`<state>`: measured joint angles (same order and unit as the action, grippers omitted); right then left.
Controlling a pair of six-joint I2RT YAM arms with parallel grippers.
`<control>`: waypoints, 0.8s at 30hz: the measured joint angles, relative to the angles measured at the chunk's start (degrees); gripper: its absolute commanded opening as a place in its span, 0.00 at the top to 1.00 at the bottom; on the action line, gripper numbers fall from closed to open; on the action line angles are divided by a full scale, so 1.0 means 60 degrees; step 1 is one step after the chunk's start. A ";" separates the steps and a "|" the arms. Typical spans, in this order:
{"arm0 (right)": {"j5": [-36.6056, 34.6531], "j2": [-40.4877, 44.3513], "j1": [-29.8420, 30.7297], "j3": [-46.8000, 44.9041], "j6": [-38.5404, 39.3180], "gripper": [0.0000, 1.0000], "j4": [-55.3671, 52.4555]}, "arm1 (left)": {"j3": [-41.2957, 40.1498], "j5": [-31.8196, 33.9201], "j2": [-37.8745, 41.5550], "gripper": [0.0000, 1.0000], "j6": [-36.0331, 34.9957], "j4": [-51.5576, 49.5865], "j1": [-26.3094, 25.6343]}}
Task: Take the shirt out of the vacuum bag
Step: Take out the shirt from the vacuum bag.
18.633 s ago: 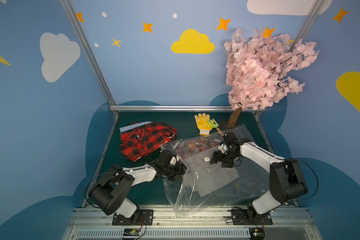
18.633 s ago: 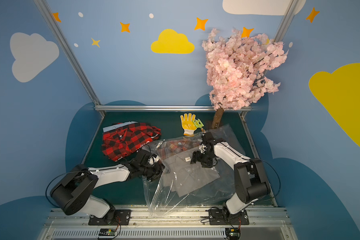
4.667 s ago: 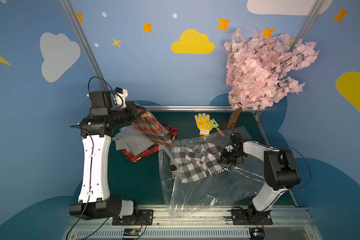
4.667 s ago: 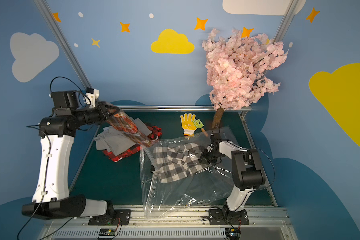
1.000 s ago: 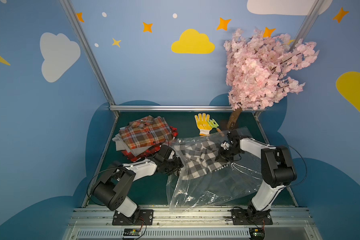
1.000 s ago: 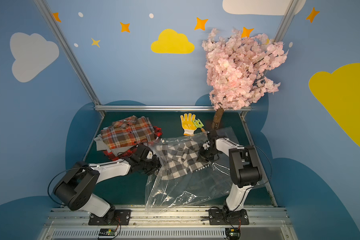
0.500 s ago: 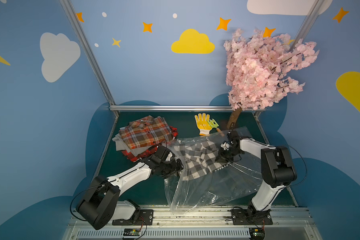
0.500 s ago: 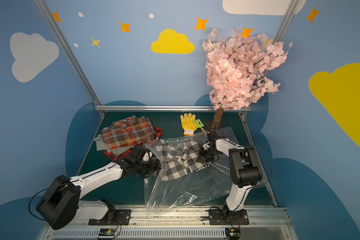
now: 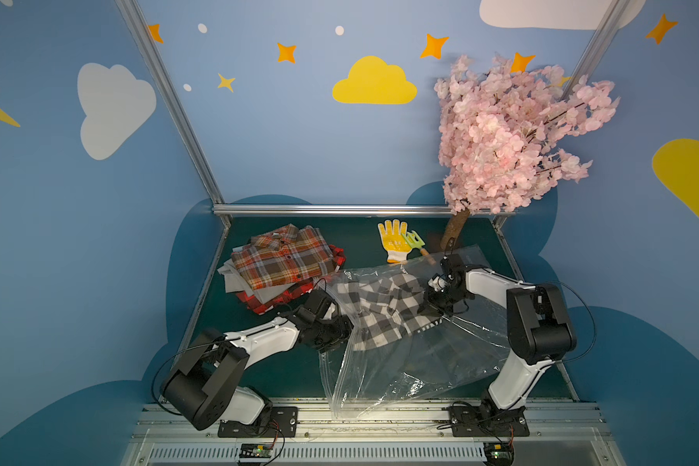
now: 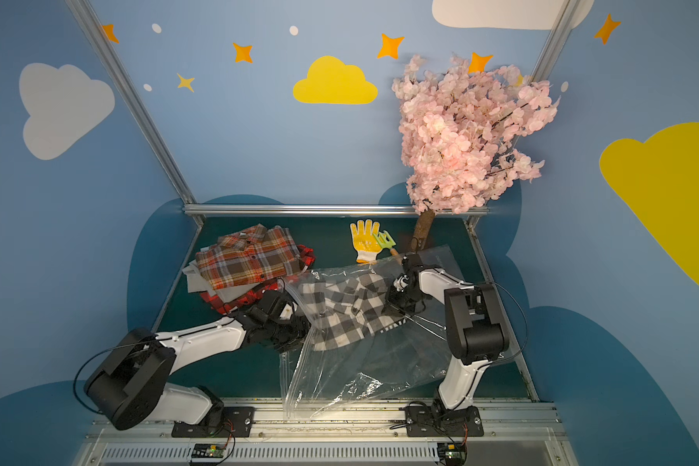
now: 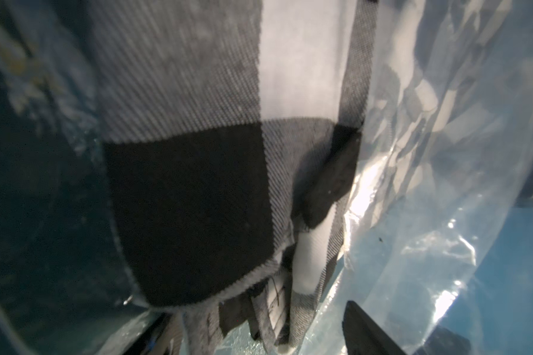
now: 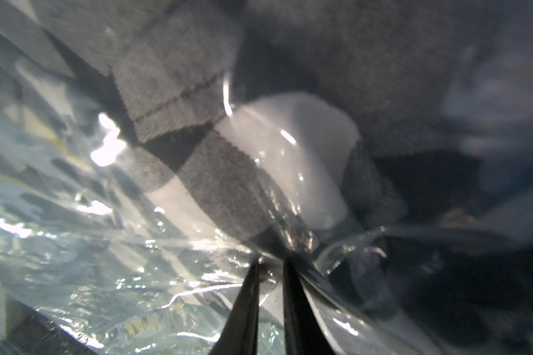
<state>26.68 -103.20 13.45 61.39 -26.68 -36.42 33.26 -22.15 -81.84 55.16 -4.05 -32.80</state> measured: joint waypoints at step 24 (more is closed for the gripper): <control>0.0066 0.0000 0.0004 -0.0004 0.0018 0.83 0.0044 | 0.1049 0.0182 -0.1614 0.63 -0.0186 0.0463 -0.0270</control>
<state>27.07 -103.20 13.47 61.36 -26.57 -36.16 39.55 -21.06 -91.53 54.04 -1.28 -34.41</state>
